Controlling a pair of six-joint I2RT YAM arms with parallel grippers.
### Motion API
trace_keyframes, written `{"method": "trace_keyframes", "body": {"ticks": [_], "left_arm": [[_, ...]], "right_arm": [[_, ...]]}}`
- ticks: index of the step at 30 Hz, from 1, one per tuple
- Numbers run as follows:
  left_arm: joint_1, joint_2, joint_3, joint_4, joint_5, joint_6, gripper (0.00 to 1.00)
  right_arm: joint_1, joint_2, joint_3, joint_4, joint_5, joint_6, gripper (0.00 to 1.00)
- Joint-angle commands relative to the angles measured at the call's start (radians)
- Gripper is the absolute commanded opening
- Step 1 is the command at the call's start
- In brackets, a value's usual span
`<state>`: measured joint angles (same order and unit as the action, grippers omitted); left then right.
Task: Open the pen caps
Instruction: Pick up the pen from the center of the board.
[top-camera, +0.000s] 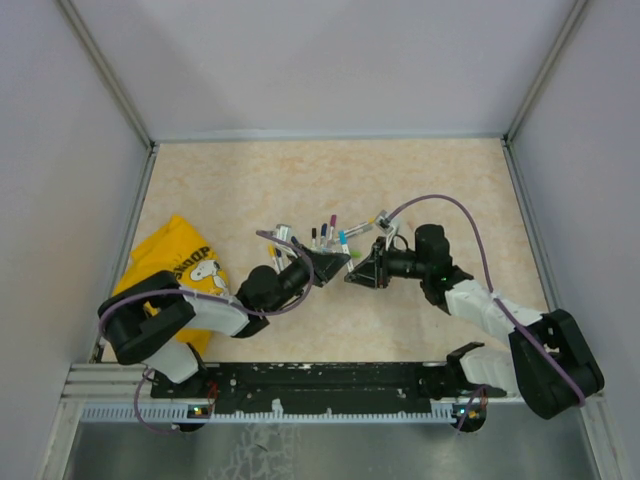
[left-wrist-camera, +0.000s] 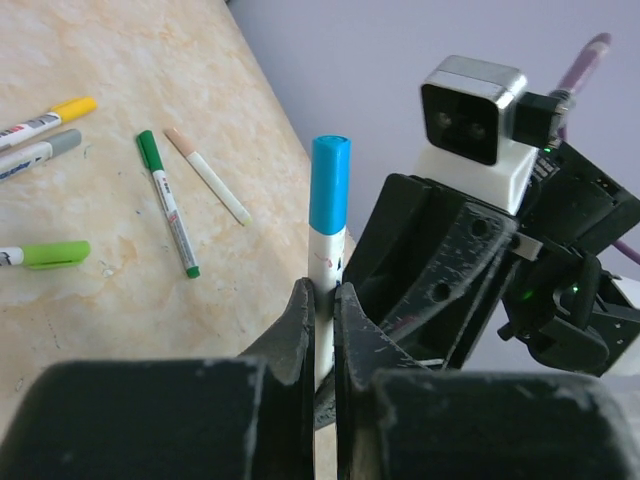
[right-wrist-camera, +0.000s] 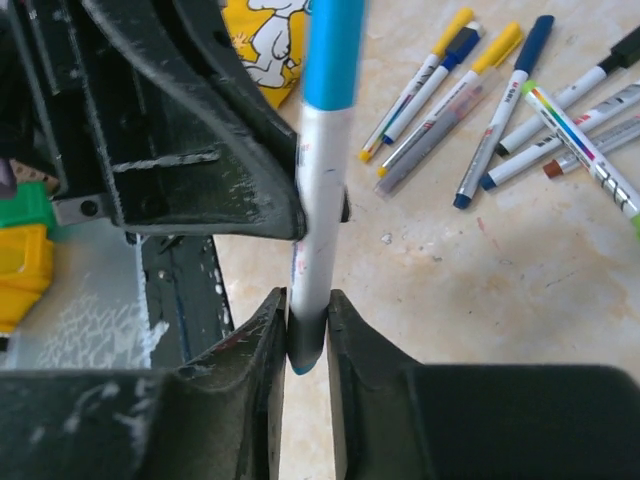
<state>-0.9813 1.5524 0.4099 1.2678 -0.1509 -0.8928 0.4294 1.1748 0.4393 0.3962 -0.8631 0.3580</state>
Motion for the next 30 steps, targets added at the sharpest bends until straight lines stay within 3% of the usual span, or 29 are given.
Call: {"method": "trace_keyframes", "body": {"ticks": [1,3,8,13,17,19,22,30], "left_arm": [[-0.008,0.005,0.009,0.088,0.002,0.006,0.00],[-0.008,0.001,-0.004,0.115,0.003,0.024,0.07],[-0.008,-0.091,-0.074,0.135,-0.029,0.086,0.46],[-0.006,-0.325,-0.125,-0.070,-0.030,0.232,0.75],[-0.002,-0.542,-0.145,-0.302,0.013,0.361,0.93],[0.000,-0.640,-0.133,-0.431,0.011,0.388,0.99],[0.004,-0.716,-0.131,-0.513,0.034,0.412,0.99],[0.010,-0.742,-0.158,-0.450,0.129,0.360,0.99]], "right_arm": [[0.008,-0.012,0.038,0.043,-0.013,0.002,0.11],[0.008,-0.017,0.044,0.033,-0.016,-0.005,0.00],[0.006,-0.041,0.070,-0.022,-0.011,-0.044,0.00],[-0.020,-0.052,0.127,-0.140,-0.058,-0.153,0.00],[-0.068,-0.044,0.225,-0.417,-0.147,-0.409,0.00],[-0.080,-0.039,0.273,-0.534,-0.155,-0.531,0.00],[-0.083,-0.051,0.315,-0.632,-0.151,-0.620,0.00],[-0.083,-0.067,0.341,-0.743,-0.106,-0.728,0.00]]}}
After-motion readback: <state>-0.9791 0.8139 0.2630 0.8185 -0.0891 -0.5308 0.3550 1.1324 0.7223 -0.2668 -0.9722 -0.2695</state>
